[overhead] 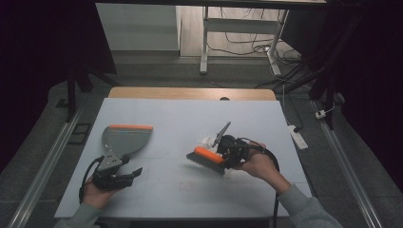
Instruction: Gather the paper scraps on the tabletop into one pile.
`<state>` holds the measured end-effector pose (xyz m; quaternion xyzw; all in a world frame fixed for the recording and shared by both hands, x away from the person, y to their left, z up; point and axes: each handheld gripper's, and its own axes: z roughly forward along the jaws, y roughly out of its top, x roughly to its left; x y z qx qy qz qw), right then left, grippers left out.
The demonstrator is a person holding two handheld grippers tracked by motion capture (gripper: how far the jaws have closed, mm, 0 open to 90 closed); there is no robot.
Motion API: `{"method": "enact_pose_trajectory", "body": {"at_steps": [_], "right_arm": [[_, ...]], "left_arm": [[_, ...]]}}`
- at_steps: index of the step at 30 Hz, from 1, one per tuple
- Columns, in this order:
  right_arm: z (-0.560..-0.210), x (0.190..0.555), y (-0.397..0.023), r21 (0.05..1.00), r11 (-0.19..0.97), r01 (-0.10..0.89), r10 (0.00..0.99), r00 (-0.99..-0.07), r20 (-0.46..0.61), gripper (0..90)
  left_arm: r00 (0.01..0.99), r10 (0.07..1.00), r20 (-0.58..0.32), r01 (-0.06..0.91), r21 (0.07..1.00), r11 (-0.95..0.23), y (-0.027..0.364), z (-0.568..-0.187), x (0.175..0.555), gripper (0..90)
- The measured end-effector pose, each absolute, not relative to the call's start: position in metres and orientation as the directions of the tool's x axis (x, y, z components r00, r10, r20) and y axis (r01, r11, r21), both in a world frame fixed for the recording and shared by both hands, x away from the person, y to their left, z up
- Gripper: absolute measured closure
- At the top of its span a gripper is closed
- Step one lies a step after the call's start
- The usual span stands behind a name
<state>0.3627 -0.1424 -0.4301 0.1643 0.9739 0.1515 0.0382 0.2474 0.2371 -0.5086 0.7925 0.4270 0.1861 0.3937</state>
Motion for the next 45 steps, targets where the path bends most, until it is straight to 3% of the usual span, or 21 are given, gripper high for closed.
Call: {"method": "enact_pose_trajectory", "body": {"at_steps": [5, 16, 21, 27, 30, 39, 45], "right_arm": [[-0.412, 0.355, -0.149, 0.402, 0.868, 0.290, 0.319, -0.948, -0.005, 70.4], [-0.378, 0.348, -0.180, 0.455, 0.828, 0.327, 0.381, -0.924, -0.028, 70.4], [-0.392, 0.343, -0.191, 0.406, 0.852, 0.330, 0.359, -0.933, 0.005, 70.4], [-0.431, 0.329, -0.186, 0.322, 0.907, 0.272, 0.266, -0.962, 0.065, 70.4], [-0.444, 0.328, -0.175, 0.286, 0.928, 0.239, 0.239, -0.970, 0.033, 70.4], [-0.445, 0.360, -0.144, 0.279, 0.934, 0.224, 0.247, -0.968, -0.050, 70.4], [-0.439, 0.370, -0.145, 0.347, 0.906, 0.242, 0.280, -0.958, -0.060, 70.4]], "left_arm": [[0.564, 0.824, -0.045, 0.535, 0.781, -0.323, 0.238, -0.510, 0.249, 34.6], [0.569, 0.822, -0.040, 0.531, 0.781, -0.329, 0.236, -0.509, 0.248, 34.6], [0.567, 0.822, -0.045, 0.533, 0.781, -0.325, 0.237, -0.509, 0.248, 34.6], [0.570, 0.821, -0.041, 0.534, 0.778, -0.332, 0.235, -0.510, 0.249, 34.6], [0.568, 0.822, -0.040, 0.535, 0.777, -0.332, 0.235, -0.510, 0.249, 34.6], [0.567, 0.823, -0.041, 0.536, 0.777, -0.330, 0.236, -0.510, 0.249, 34.6], [0.566, 0.823, -0.043, 0.536, 0.778, -0.328, 0.238, -0.510, 0.248, 34.6]]}}
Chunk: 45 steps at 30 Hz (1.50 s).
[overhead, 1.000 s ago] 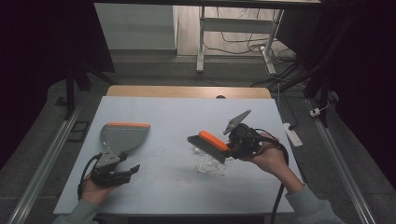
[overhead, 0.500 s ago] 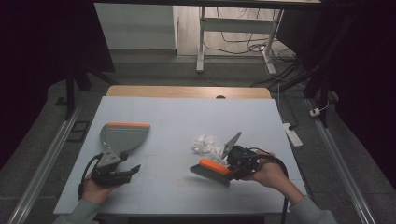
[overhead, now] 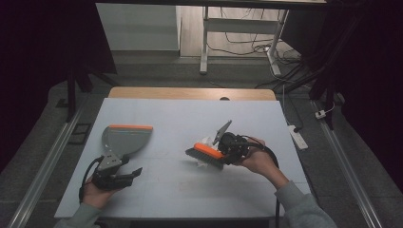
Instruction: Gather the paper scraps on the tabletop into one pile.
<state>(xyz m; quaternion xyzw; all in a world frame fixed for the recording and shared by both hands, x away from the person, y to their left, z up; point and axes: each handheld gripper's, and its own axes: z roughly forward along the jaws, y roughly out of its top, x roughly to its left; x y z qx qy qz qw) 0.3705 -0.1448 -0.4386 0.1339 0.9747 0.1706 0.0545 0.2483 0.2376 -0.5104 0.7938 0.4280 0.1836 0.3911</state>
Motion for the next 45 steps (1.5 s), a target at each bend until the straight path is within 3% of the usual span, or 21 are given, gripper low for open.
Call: {"method": "enact_pose_trajectory", "body": {"at_steps": [5, 9, 14, 19, 24, 29, 34, 45], "right_arm": [[-0.411, 0.356, -0.167, 0.489, 0.816, 0.308, 0.352, -0.936, 0.002, 70.4], [-0.394, 0.353, -0.199, 0.523, 0.719, 0.458, 0.522, -0.853, 0.030, 70.4], [-0.401, 0.365, -0.233, 0.455, 0.596, 0.662, 0.730, -0.683, 0.037, 70.4], [-0.427, 0.384, -0.247, 0.334, 0.526, 0.782, 0.824, -0.566, 0.029, 70.4], [-0.442, 0.399, -0.236, 0.313, 0.509, 0.802, 0.833, -0.550, 0.054, 70.5], [-0.445, 0.406, -0.205, 0.312, 0.551, 0.774, 0.801, -0.596, 0.063, 70.5], [-0.442, 0.407, -0.190, 0.372, 0.554, 0.744, 0.778, -0.623, 0.087, 70.4], [-0.417, 0.384, -0.246, 0.564, 0.455, 0.689, 0.780, -0.614, 0.122, 70.4]], "left_arm": [[0.567, 0.823, -0.045, 0.535, 0.780, -0.325, 0.238, -0.510, 0.248, 34.6], [0.571, 0.820, -0.047, 0.531, 0.783, -0.325, 0.238, -0.509, 0.248, 34.6], [0.578, 0.814, -0.048, 0.524, 0.787, -0.326, 0.237, -0.509, 0.247, 34.6], [0.586, 0.809, -0.046, 0.518, 0.789, -0.331, 0.236, -0.508, 0.247, 34.6], [0.588, 0.807, -0.045, 0.518, 0.787, -0.334, 0.236, -0.509, 0.247, 34.6], [0.587, 0.808, -0.042, 0.520, 0.785, -0.337, 0.236, -0.509, 0.247, 34.6], [0.584, 0.811, -0.042, 0.522, 0.784, -0.335, 0.236, -0.509, 0.247, 34.6], [0.577, 0.816, -0.039, 0.530, 0.778, -0.338, 0.233, -0.510, 0.248, 34.7]]}}
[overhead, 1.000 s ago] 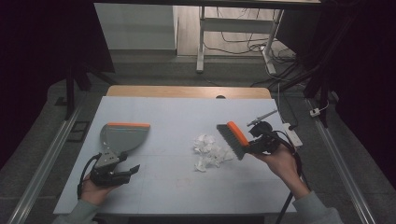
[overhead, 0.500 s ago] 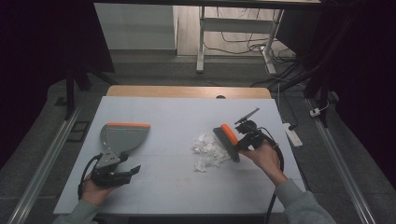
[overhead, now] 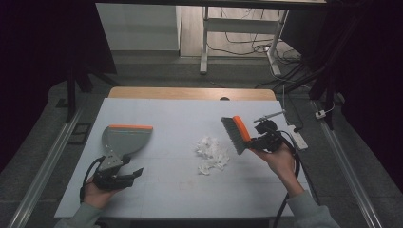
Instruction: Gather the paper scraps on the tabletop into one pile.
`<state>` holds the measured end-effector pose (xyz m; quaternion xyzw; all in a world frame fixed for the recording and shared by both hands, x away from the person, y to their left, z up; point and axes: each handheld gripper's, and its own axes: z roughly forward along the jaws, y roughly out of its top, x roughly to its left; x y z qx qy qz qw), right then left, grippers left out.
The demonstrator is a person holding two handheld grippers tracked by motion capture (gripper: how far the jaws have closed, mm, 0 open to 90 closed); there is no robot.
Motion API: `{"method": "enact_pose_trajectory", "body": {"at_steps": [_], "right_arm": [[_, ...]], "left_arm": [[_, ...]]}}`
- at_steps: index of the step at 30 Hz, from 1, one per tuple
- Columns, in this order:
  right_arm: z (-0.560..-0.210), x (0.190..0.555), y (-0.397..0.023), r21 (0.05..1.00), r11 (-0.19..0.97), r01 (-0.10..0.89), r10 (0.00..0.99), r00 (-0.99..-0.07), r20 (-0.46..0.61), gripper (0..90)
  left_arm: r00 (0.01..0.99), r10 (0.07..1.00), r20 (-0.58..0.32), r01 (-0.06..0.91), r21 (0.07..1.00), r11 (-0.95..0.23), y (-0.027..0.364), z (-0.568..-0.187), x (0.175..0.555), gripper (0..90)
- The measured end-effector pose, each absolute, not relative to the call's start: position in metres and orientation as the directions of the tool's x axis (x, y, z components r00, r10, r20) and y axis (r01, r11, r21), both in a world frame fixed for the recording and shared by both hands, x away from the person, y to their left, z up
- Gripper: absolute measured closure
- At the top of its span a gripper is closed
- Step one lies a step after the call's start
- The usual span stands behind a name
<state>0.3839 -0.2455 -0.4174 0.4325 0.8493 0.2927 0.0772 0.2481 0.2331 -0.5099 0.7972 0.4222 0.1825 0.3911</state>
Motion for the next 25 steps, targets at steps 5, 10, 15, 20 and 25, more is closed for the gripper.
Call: {"method": "enact_pose_trajectory", "body": {"at_steps": [5, 10, 15, 20, 25], "right_arm": [[-0.425, 0.370, -0.269, 0.599, 0.448, 0.664, 0.767, -0.629, 0.124, 70.4], [-0.439, 0.356, -0.289, 0.612, 0.465, 0.640, 0.758, -0.645, 0.099, 70.4], [-0.447, 0.344, -0.305, 0.624, 0.457, 0.634, 0.768, -0.635, 0.082, 70.4], [-0.453, 0.333, -0.312, 0.651, 0.458, 0.605, 0.768, -0.638, 0.052, 70.4], [-0.455, 0.330, -0.313, 0.674, 0.458, 0.580, 0.757, -0.652, 0.047, 70.4]], "left_arm": [[0.578, 0.815, -0.041, 0.536, 0.773, -0.341, 0.231, -0.510, 0.249, 34.6], [0.583, 0.812, -0.039, 0.538, 0.767, -0.349, 0.227, -0.510, 0.250, 34.5], [0.584, 0.811, -0.036, 0.538, 0.765, -0.354, 0.225, -0.510, 0.251, 34.4], [0.584, 0.811, -0.037, 0.539, 0.764, -0.354, 0.224, -0.510, 0.253, 34.4], [0.586, 0.810, -0.034, 0.536, 0.766, -0.356, 0.223, -0.509, 0.253, 34.3]]}}
